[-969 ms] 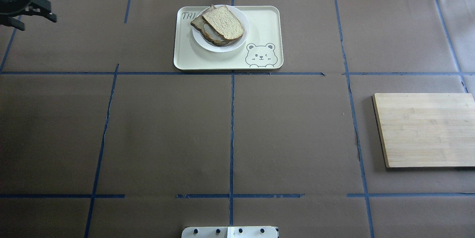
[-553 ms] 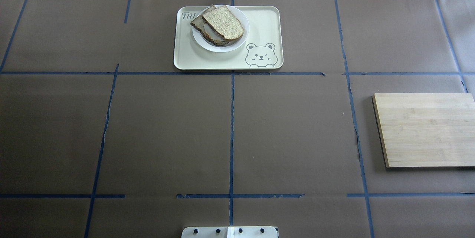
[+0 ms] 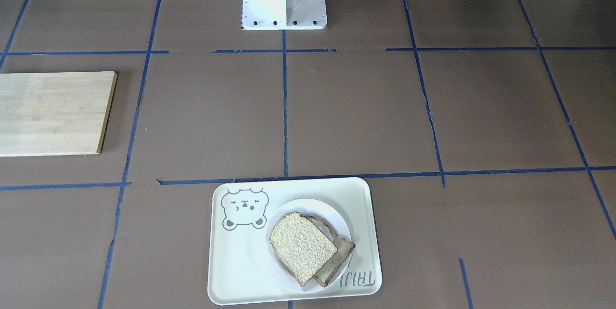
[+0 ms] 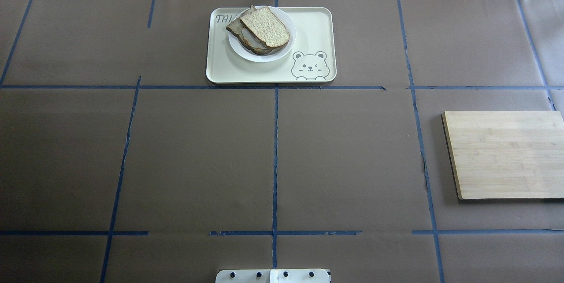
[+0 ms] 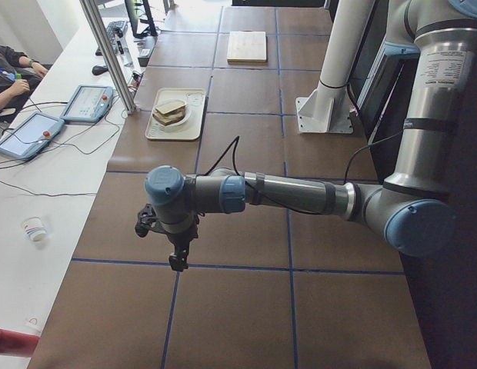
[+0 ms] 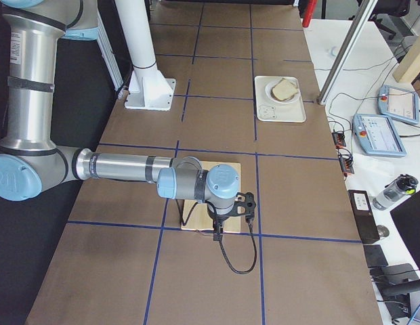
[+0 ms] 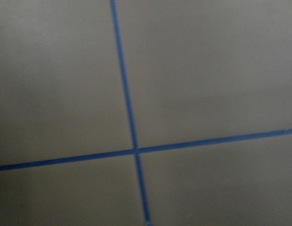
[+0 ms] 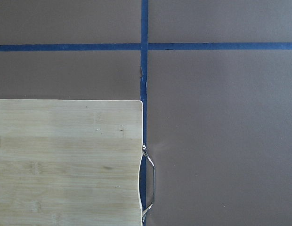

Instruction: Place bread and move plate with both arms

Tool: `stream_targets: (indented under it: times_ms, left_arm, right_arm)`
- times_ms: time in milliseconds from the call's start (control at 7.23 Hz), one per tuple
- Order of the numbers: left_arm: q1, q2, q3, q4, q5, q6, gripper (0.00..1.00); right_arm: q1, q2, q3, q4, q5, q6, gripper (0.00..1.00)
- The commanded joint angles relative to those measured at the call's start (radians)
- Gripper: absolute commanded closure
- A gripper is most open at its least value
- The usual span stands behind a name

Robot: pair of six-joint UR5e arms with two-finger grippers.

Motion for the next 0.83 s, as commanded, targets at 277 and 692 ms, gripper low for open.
stream_targets:
  times_ms: [277,692]
  left_arm:
    - [-0.007,0.148,-0.036,-0.070,-0.084,0.011,0.00]
    - [-0.003,0.144,-0.072,-0.066,0.001,0.008,0.00]
  right_arm:
    - [0.000,0.005,0.000,0.002,0.001,-0.001,0.00]
    - [0.000,0.005,-0.003,0.002,0.001,-0.001,0.00]
